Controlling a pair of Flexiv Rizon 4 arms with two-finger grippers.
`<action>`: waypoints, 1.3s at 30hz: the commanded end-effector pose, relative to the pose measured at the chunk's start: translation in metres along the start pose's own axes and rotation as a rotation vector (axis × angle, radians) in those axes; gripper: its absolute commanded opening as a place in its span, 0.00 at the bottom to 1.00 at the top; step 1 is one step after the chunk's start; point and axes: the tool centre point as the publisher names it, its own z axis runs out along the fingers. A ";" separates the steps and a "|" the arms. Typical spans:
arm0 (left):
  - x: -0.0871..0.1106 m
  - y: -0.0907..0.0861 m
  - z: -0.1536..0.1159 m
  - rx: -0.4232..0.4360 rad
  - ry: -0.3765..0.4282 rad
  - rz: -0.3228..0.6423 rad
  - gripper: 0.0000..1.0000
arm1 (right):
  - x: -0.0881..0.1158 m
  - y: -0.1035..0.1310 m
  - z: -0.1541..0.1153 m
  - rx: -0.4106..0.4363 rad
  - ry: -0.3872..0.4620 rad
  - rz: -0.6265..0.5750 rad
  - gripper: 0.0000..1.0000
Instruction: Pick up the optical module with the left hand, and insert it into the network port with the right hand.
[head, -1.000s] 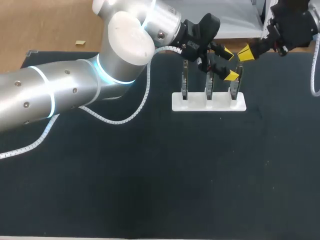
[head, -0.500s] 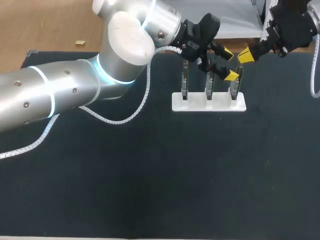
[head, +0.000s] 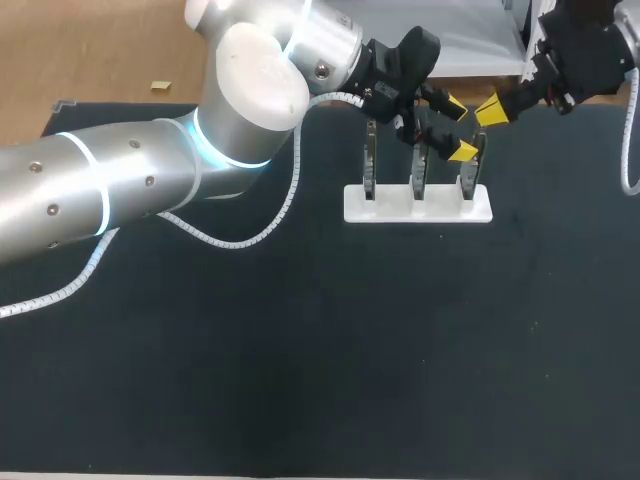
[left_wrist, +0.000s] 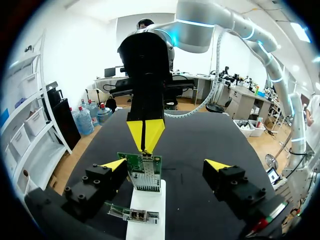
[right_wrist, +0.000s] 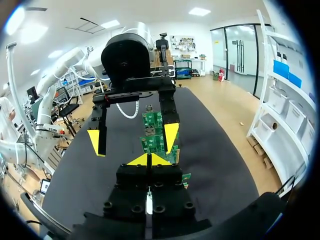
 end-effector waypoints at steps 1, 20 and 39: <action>-0.002 0.003 0.001 0.006 0.007 -0.002 1.00 | 0.000 0.000 0.000 0.006 -0.007 -0.008 0.00; -0.007 0.001 -0.005 -0.006 -0.012 0.014 1.00 | -0.015 0.000 -0.016 0.057 -0.036 -0.050 0.00; -0.021 0.002 -0.010 -0.033 -0.003 0.059 1.00 | -0.023 -0.001 -0.027 0.128 -0.052 -0.055 0.50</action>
